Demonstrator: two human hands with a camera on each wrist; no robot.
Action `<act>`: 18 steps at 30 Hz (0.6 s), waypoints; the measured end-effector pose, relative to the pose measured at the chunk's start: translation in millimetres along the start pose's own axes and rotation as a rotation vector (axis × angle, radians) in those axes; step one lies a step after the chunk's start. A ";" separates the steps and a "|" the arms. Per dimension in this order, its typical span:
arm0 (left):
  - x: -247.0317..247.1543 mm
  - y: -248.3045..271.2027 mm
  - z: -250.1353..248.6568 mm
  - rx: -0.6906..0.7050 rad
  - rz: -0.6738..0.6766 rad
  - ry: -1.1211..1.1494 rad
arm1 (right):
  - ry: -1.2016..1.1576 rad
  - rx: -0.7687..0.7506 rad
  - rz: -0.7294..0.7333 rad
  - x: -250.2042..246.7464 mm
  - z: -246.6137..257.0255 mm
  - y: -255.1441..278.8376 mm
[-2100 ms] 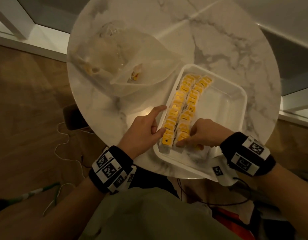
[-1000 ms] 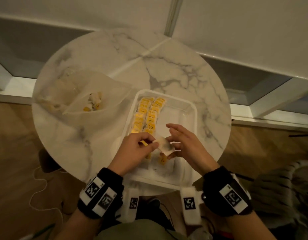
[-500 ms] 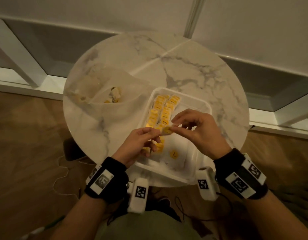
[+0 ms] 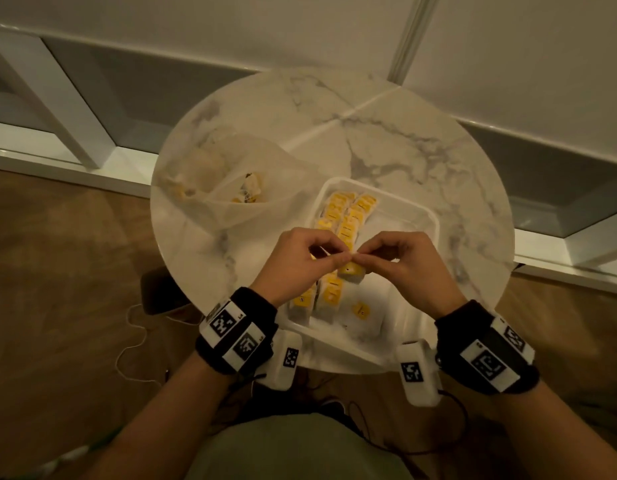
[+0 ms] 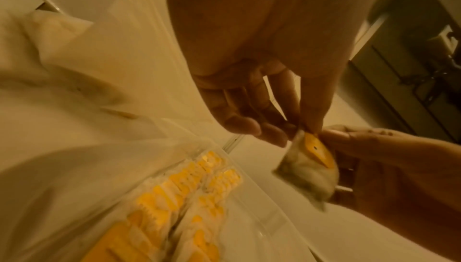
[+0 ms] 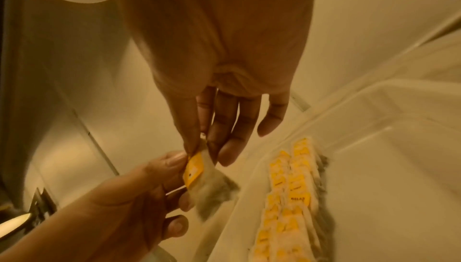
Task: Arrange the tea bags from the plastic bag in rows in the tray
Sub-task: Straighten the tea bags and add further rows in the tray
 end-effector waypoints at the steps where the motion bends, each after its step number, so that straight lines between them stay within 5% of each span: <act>1: -0.1 0.4 0.8 -0.003 0.006 0.011 | -0.058 0.017 -0.012 0.4 -1.8 1.8; 10: -3.9 -1.0 14.5 -0.058 0.004 0.020 | -0.107 0.198 0.153 31.8 -38.0 13.2; 14: -0.2 4.0 23.9 -0.020 0.082 -0.212 | 0.031 0.287 0.180 38.4 -58.2 14.6; 18: -19.1 11.5 29.9 0.017 -0.021 -0.253 | 0.197 0.373 0.282 46.5 -80.0 18.1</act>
Point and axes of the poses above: each hand's wrist, its own y-axis away from the middle knuckle, its own x-axis out of the palm, z = x × y, the point moved 9 cm from there along -y, towards the middle knuckle, and after that the axes turned 1 degree about z, right-handed, at the moved point
